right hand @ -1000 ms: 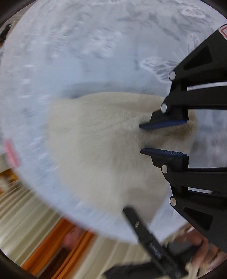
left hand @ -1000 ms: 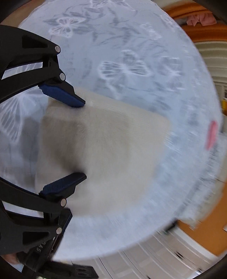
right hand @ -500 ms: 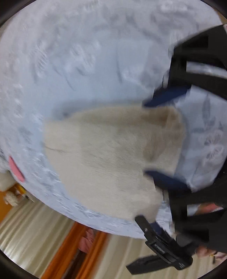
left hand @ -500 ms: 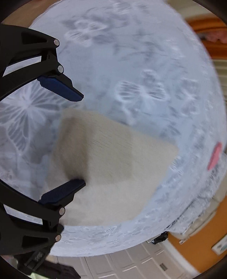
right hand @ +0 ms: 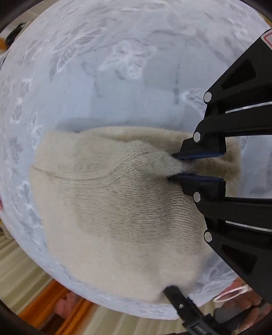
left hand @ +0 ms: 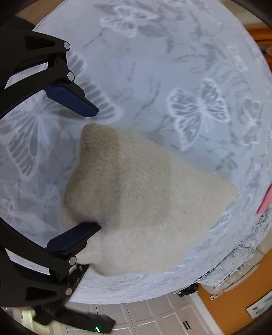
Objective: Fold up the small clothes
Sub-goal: 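Lower the folded sweater onto the bed and open both grippers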
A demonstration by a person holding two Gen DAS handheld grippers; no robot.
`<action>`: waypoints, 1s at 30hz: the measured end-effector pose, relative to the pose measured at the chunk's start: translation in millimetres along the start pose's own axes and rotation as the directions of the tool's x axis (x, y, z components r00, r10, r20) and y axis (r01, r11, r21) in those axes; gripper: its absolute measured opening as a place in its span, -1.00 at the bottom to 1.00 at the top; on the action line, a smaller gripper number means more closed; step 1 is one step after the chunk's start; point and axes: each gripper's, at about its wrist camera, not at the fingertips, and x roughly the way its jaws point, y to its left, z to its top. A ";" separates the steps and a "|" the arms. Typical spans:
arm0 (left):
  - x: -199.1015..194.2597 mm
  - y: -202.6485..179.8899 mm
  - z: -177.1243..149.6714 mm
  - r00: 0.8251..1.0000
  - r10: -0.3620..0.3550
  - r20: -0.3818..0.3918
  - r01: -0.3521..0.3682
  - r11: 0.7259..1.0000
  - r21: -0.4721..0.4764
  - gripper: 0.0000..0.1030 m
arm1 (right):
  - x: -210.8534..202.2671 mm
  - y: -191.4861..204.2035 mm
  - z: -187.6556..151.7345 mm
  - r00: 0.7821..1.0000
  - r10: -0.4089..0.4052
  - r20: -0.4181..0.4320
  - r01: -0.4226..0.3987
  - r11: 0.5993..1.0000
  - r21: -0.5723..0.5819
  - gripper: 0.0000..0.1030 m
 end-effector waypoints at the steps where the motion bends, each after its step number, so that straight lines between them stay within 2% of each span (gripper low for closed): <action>1: -2.0 -0.7 -1.2 1.000 0.009 0.008 -0.010 1.000 0.008 0.89 | -9.6 -3.6 0.0 0.999 0.029 0.025 -0.030 0.999 0.041 -0.64; 3: -14.1 -4.3 -2.2 0.999 0.030 0.046 -0.032 0.998 0.048 0.89 | -41.7 -10.2 -3.6 0.990 0.093 0.102 -0.104 0.988 0.110 -0.63; 5: -30.2 -7.2 -4.5 0.996 0.043 0.083 -0.050 0.995 0.085 0.86 | -70.0 -12.5 -12.9 0.980 0.094 0.174 -0.115 0.987 0.116 -0.43; 6: -37.9 -7.8 -5.9 0.994 0.051 0.101 -0.061 0.993 0.101 0.86 | -76.8 -14.9 -16.7 0.979 0.088 0.185 -0.112 0.986 0.125 -0.01; 7: -44.0 -8.2 -7.4 0.991 0.061 0.116 -0.075 0.991 0.114 0.86 | -84.0 -21.3 -24.3 0.978 0.088 0.191 -0.118 0.981 0.156 0.20; 10: -56.6 1.1 -12.9 0.988 0.099 0.121 -0.111 0.989 0.097 0.87 | -82.8 -43.2 -54.2 0.972 0.167 0.168 -0.206 0.945 0.253 0.20; 12: -61.9 9.0 -16.3 0.988 0.114 0.101 -0.120 0.991 0.059 0.86 | -77.9 -45.1 -70.4 0.971 0.182 0.158 -0.223 0.927 0.301 0.20; 14: -77.9 9.4 -25.5 0.985 0.120 0.125 -0.129 0.990 0.062 0.86 | -83.4 -40.6 -94.1 0.965 0.194 0.177 -0.242 0.918 0.313 0.20; 16: -94.4 5.4 -36.1 0.978 0.130 0.162 -0.147 0.984 0.101 0.86 | -98.2 -30.3 -114.7 0.968 0.163 0.192 -0.212 0.938 0.275 0.20; 18: -112.4 -3.7 -48.4 0.969 0.138 0.205 -0.171 0.973 0.153 0.86 | -115.6 -16.1 -130.6 0.974 0.092 0.209 -0.136 0.968 0.208 0.20; 20: -127.0 -14.0 -59.8 0.958 0.149 0.247 -0.200 0.959 0.199 0.87 | -133.0 -2.2 -142.6 0.967 0.020 0.254 -0.058 0.988 0.145 0.30; 22: -138.5 -21.4 -71.5 0.944 0.161 0.287 -0.232 0.944 0.233 0.89 | -150.0 6.6 -155.6 0.944 -0.051 0.325 0.018 0.994 0.105 0.65; 25: -145.1 -31.3 -84.3 0.931 0.168 0.323 -0.261 0.927 0.270 0.89 | -156.4 15.5 -170.3 0.903 -0.124 0.410 0.115 0.992 0.048 0.71; 26: -144.0 -33.0 -88.4 0.928 0.180 0.326 -0.275 0.922 0.272 0.89 | -156.0 12.7 -171.0 0.899 -0.131 0.417 0.129 0.991 0.032 0.71; 28: -139.3 -36.2 -96.4 0.924 0.192 0.331 -0.293 0.912 0.287 0.89 | -144.3 13.6 -174.7 0.903 -0.137 0.406 0.146 0.989 0.007 0.71; 30: -135.5 -38.4 -104.8 0.917 0.198 0.347 -0.310 0.901 0.303 0.89 | -131.0 7.9 -174.0 0.933 -0.123 0.339 0.118 0.992 0.037 0.71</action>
